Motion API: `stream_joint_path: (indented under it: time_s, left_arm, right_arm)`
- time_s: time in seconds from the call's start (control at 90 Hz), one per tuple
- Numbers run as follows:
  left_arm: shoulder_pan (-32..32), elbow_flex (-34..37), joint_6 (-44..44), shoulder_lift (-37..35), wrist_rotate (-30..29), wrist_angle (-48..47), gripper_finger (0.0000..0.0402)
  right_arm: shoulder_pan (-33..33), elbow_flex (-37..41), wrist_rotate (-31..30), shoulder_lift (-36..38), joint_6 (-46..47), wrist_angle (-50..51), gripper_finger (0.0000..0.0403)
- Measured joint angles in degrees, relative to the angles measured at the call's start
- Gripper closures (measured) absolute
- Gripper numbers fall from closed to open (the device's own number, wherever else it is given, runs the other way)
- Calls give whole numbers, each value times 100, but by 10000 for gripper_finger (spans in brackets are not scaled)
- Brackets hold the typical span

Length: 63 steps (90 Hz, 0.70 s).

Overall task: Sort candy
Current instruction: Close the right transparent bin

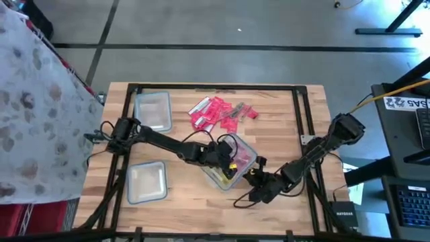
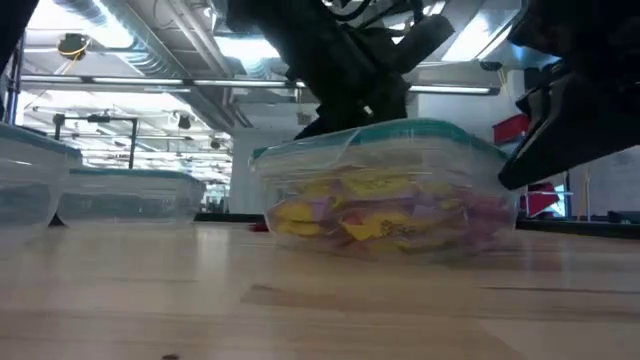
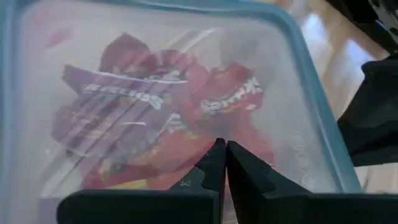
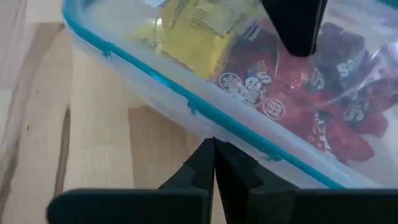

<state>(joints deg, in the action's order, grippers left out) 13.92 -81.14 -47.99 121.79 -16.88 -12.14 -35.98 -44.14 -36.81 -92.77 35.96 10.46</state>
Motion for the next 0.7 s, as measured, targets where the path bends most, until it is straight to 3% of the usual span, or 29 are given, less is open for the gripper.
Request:
stream_joint_path:
  time_s: [0.211, 0.378, 0.522, 0.622, 0.7]
  left_arm:
    - [76, 0, -21, 7, -24, 0, 402]
    - [188, 0, -219, 13, -150, 61, 402]
    - [352, -71, -103, -74, -490, 381, 402]
    - [436, -233, 264, -206, -485, 393, 402]
    - [476, -374, 483, -257, -357, 394, 402]
  right_arm:
    - [6, -2, -11, 33, -155, 97, 403]
    - [33, 1, -261, 260, 12, 943, 403]
    - [108, 22, -749, 510, 380, 1847, 403]
    - [199, -9, -1499, 765, 727, 2325, 403]
    - [201, -11, -1613, 1017, 951, 2618, 403]
